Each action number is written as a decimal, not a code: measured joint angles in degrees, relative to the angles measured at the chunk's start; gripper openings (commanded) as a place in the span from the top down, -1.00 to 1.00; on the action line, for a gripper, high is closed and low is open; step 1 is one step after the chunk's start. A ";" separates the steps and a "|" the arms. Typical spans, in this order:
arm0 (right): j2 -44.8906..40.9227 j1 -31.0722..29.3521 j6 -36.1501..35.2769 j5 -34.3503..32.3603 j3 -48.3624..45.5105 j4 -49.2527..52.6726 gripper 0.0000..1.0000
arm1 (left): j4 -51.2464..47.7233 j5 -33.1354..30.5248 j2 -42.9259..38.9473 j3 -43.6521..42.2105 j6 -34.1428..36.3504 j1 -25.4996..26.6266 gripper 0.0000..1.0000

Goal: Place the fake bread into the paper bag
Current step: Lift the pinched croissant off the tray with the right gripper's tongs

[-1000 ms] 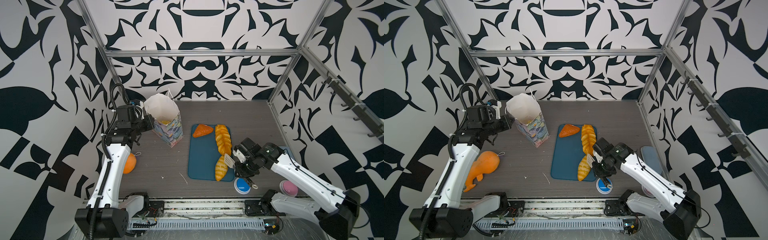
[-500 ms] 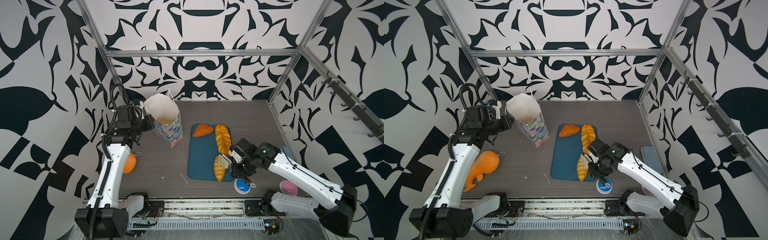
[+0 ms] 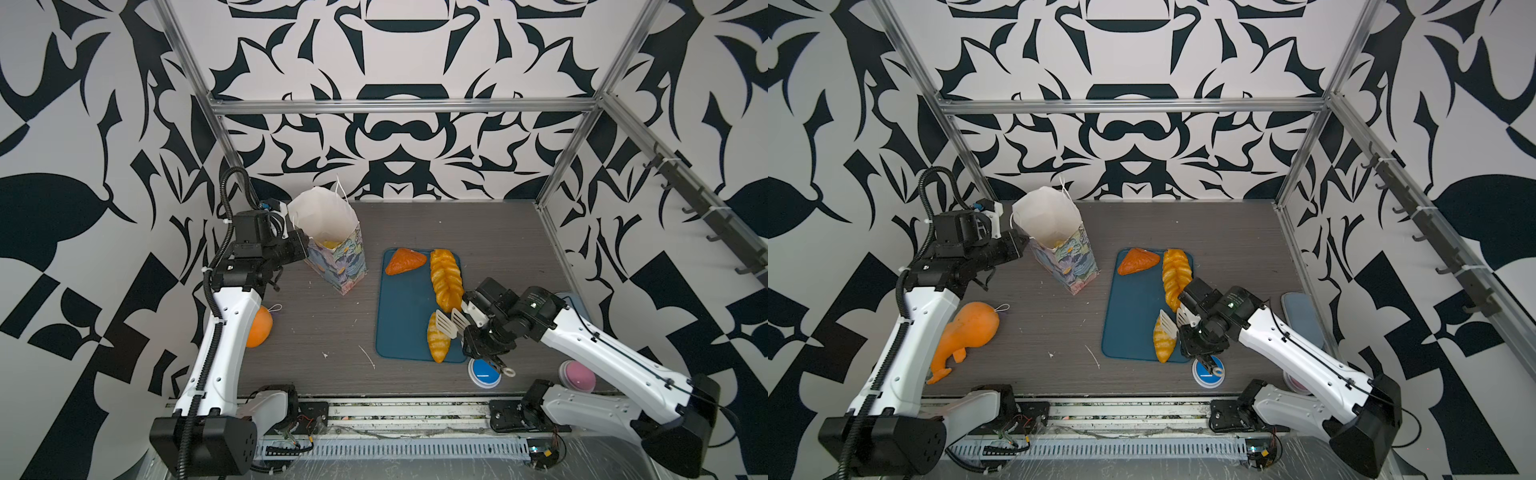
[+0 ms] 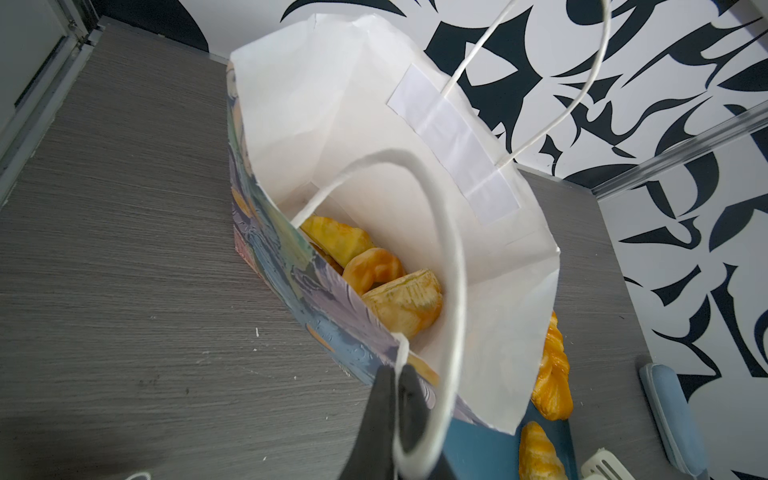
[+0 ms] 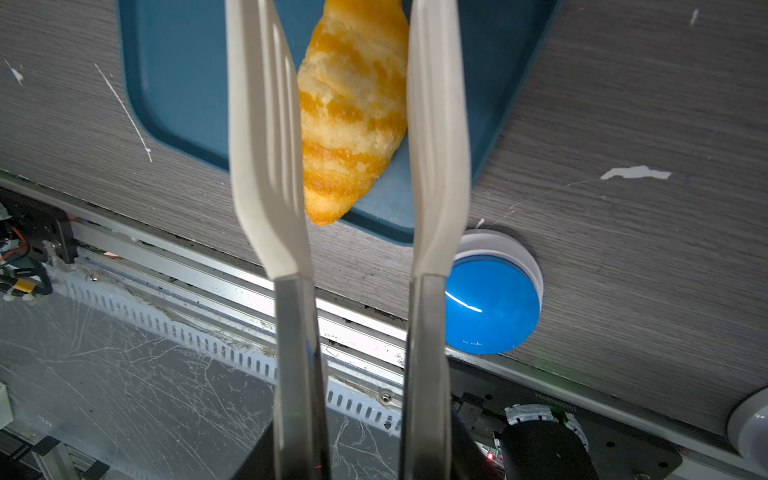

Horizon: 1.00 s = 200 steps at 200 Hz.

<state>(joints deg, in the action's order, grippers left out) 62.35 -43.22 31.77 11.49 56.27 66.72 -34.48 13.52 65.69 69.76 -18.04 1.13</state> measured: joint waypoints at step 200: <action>0.37 -1.51 1.97 2.49 -4.11 -2.32 -0.05 | 0.00 0.00 0.07 0.00 0.00 0.00 1.00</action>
<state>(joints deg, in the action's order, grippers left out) 62.72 -44.73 33.74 13.98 52.16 64.40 -34.48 13.52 65.76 69.76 -18.04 1.13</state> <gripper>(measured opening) 0.526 0.060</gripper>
